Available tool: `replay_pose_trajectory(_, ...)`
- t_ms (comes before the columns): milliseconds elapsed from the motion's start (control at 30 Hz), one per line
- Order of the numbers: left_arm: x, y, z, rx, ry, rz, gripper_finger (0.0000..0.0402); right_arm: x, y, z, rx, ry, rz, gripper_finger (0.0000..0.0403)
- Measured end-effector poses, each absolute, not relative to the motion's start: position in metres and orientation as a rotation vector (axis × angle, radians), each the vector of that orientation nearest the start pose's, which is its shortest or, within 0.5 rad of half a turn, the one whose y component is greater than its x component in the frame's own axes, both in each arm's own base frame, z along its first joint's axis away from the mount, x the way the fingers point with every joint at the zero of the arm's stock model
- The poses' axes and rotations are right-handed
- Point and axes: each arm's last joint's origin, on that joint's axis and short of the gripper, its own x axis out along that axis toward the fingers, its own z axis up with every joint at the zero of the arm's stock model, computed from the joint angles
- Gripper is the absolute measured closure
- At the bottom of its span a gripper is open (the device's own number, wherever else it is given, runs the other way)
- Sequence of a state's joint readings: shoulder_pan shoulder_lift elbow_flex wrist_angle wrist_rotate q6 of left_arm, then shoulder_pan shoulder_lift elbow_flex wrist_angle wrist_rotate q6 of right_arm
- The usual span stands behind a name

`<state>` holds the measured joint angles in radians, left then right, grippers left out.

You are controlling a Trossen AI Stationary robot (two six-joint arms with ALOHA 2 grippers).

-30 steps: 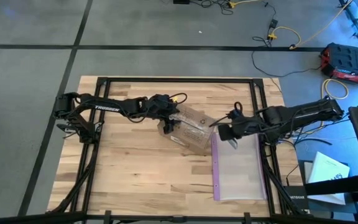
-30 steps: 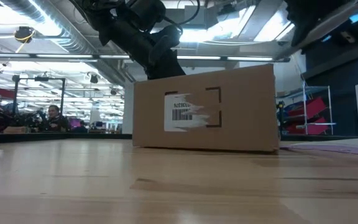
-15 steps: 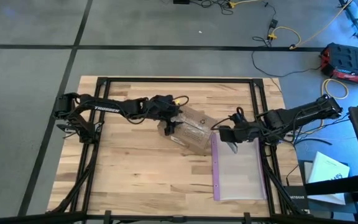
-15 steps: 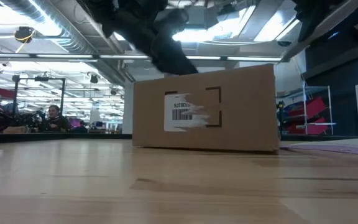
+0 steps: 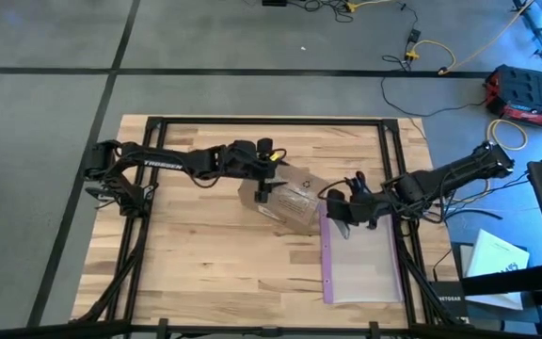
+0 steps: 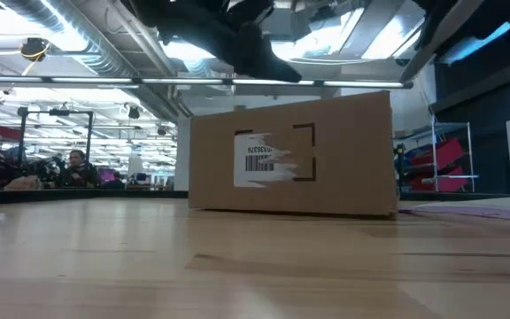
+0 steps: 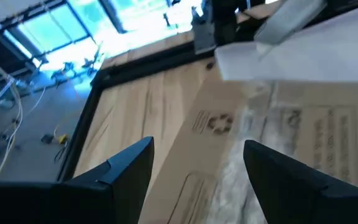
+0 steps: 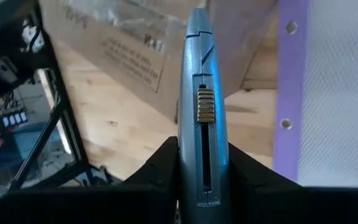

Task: Unpack boxes
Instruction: Open the cardboard box using the cutter

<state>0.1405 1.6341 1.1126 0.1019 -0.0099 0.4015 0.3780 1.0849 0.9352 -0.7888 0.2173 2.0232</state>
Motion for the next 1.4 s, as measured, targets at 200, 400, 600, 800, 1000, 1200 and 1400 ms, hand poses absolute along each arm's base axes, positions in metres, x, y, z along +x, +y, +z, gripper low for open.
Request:
replay_pose_trajectory(200, 0.362, 0.055, 0.256, 0.232, 0.452, 0.097, 0.0165, 0.187, 0.075, 0.281, 1.579, 0.671, -0.795, 0.0341)
replay_pose_trajectory(400, 0.362, 0.055, 0.254, 0.226, 0.456, 0.097, 0.0165, 0.189, 0.074, 0.282, 1.561, 0.654, -0.782, 0.0341)
replay_pose_trajectory(600, 0.361, 0.055, 0.253, 0.16, 0.466, 0.11, 0.0165, 0.189, 0.074, 0.282, 1.561, 0.654, -0.779, 0.0341)
replay_pose_trajectory(800, 0.367, 0.055, 0.265, 0.085, 0.499, -0.113, 0.0165, 0.189, 0.074, 0.282, 1.544, 0.659, -0.764, 0.0341)
replay_pose_trajectory(1000, 0.382, 0.057, 0.263, 0.158, 0.613, -0.227, 0.0165, 0.192, 0.076, 0.284, 1.578, 0.665, -0.725, 0.0341)
replay_pose_trajectory(1200, 0.391, 0.091, 0.248, 0.164, 0.64, -0.137, 0.0165, 0.199, 0.082, 0.277, 1.58, 0.739, -0.725, 0.0341)
replay_pose_trajectory(1400, 0.383, 0.138, 0.269, 0.136, 0.554, -0.029, 0.0165, 0.206, 0.09, 0.273, 1.576, 0.769, -0.687, 0.0341)
